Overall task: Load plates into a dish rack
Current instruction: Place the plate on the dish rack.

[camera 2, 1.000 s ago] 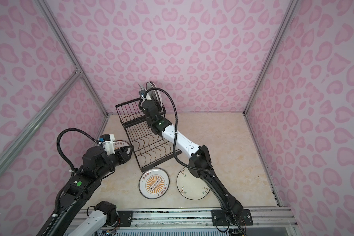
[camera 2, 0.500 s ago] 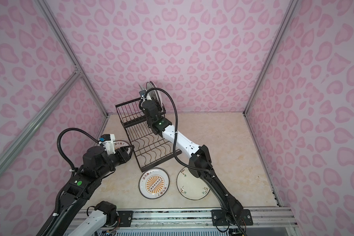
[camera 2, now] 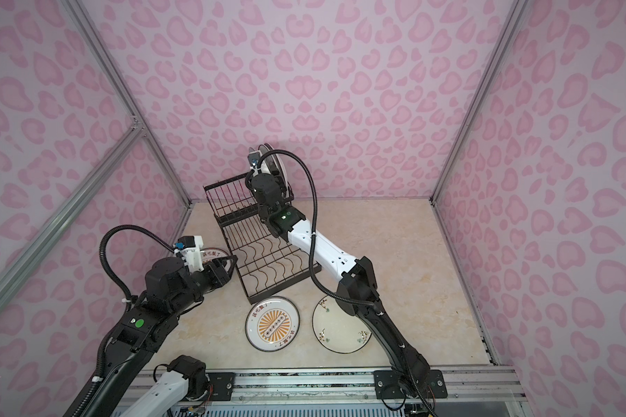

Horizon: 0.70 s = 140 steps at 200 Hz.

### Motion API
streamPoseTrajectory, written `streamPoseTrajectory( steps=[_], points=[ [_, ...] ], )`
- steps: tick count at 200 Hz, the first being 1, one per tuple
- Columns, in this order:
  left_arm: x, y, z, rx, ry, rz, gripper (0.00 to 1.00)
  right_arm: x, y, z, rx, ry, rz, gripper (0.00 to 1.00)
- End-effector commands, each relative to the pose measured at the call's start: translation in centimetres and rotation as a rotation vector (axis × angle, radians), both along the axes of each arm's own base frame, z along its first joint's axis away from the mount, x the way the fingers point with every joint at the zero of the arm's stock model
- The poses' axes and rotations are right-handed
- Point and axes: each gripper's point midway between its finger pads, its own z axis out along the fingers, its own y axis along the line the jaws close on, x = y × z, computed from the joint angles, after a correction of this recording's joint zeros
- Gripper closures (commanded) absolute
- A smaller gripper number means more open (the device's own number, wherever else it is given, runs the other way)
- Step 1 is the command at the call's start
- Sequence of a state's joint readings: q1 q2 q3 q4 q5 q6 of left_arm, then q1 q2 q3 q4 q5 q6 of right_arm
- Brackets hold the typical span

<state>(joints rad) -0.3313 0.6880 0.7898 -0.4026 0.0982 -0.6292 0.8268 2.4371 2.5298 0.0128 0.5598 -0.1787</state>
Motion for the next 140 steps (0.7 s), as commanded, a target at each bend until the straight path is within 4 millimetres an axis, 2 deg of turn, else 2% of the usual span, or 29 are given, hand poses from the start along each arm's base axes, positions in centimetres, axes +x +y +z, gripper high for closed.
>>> streamPoseTrajectory(
  steps=[1, 69, 84, 86, 90, 140],
  points=[
    [0.0, 0.0, 1.0, -0.006, -0.028, -0.004, 0.49, -0.2, -0.7, 1.2, 0.026, -0.036, -0.027, 0.48],
    [-0.1, 0.0, 1.3, -0.008, -0.032, -0.001, 0.49, -2.2, -1.7, 4.2, 0.059, -0.085, -0.02, 0.43],
    [-0.1, 0.1, 1.3, -0.009, -0.032, 0.001, 0.49, -2.2, -1.5, 3.8, 0.053, -0.079, -0.017, 0.43],
    [-0.1, 0.1, 1.3, -0.009, -0.033, 0.001, 0.49, -2.6, -2.0, 5.0, 0.069, -0.092, -0.017, 0.43],
    [-0.1, 0.1, 1.4, -0.01, -0.034, 0.003, 0.49, -2.8, -2.1, 5.4, 0.075, -0.096, -0.015, 0.43],
    [-0.2, 0.3, 1.8, -0.003, -0.041, 0.007, 0.49, -4.3, -2.7, 6.8, 0.08, -0.104, 0.01, 0.41]
  ],
)
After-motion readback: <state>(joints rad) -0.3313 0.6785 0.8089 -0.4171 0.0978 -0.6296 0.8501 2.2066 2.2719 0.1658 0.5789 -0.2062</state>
